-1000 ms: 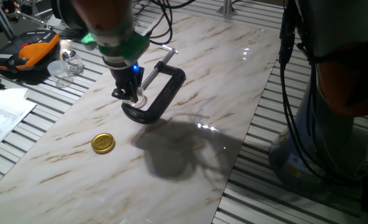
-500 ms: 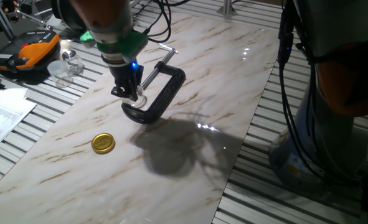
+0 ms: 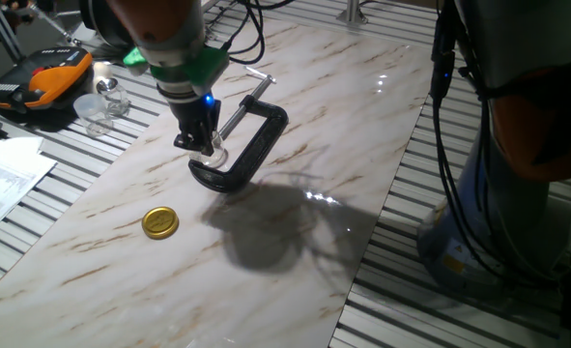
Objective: Screw the lid onto the jar
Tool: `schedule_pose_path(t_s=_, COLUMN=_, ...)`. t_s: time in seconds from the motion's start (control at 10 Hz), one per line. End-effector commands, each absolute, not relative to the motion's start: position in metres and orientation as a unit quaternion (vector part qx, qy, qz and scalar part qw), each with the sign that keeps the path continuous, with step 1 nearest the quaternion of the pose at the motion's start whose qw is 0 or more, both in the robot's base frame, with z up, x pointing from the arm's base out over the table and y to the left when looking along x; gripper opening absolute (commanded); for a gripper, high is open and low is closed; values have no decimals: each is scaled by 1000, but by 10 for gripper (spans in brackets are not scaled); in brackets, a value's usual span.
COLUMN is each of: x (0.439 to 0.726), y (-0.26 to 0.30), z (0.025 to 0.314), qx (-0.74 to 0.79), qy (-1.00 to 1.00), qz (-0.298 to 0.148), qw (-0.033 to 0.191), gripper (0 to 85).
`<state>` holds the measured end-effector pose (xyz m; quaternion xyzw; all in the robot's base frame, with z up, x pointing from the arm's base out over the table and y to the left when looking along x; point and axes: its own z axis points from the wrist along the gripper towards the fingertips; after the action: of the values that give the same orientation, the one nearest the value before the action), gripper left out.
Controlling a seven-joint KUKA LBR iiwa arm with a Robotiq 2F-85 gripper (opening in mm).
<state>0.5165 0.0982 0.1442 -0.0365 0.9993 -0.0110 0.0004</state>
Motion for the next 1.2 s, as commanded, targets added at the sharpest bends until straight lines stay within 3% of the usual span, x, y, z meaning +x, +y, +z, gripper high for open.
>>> schedule_pose_path(t_s=0.0, x=517, y=98, z=144, qx=-45, qy=999, qz=-10, qw=1, gripper=0)
schedule_pose_path(t_s=0.6, x=517, y=98, z=144, qx=-26, qy=1000, qz=-5, qw=-6, gripper=0)
schedule_pose_path(t_s=1.1, x=517, y=105, z=139, qx=-16, qy=1000, qz=2, qw=17, gripper=0)
